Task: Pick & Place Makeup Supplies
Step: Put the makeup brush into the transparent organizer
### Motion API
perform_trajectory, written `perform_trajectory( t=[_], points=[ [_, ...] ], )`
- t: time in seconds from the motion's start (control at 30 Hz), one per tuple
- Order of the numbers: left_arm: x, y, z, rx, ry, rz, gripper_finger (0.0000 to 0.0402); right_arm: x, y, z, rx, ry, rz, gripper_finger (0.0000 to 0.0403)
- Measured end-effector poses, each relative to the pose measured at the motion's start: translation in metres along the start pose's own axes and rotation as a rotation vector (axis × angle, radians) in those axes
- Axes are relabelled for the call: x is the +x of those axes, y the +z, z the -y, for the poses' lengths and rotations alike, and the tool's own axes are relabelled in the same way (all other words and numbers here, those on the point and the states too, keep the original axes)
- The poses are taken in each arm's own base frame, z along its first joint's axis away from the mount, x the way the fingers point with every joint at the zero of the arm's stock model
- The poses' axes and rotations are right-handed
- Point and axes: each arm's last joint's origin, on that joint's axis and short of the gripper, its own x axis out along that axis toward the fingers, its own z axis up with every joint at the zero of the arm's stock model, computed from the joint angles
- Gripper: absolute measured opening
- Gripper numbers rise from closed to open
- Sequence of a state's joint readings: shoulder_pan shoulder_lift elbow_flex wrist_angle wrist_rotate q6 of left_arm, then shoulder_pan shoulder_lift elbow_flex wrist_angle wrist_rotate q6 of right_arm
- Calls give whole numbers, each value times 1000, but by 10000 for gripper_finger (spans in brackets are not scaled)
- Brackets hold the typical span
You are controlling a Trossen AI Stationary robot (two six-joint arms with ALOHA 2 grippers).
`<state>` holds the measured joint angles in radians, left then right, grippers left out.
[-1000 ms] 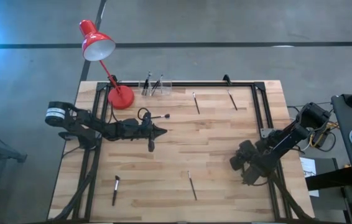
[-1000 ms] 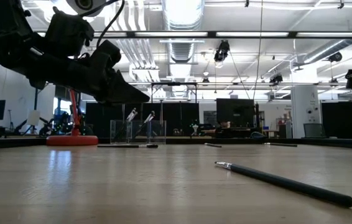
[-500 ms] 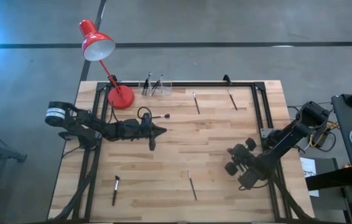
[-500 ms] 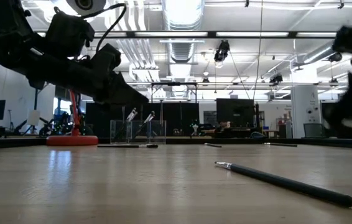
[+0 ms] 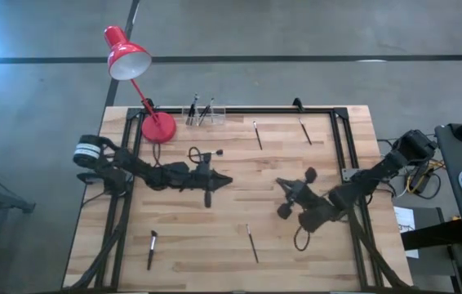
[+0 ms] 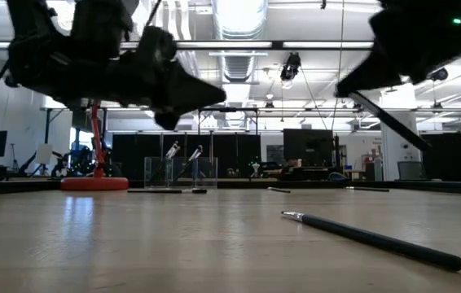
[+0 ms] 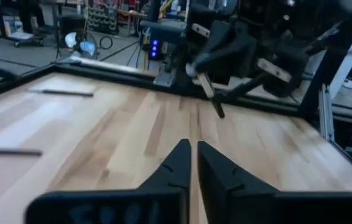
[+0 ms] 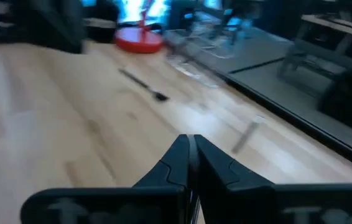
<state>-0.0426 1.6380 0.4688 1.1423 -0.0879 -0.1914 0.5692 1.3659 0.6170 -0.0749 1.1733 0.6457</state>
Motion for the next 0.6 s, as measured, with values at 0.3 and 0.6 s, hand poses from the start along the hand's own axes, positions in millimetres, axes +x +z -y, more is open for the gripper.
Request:
perform_trajectory(
  t=[0.3,0.6],
  points=[
    [12,12,9,71,-195,88,75,30,45,-8,-80,327,132,11],
    [3,22,14,153,-317,254,78,42,74,-3,-29,558,523,11]
  ],
)
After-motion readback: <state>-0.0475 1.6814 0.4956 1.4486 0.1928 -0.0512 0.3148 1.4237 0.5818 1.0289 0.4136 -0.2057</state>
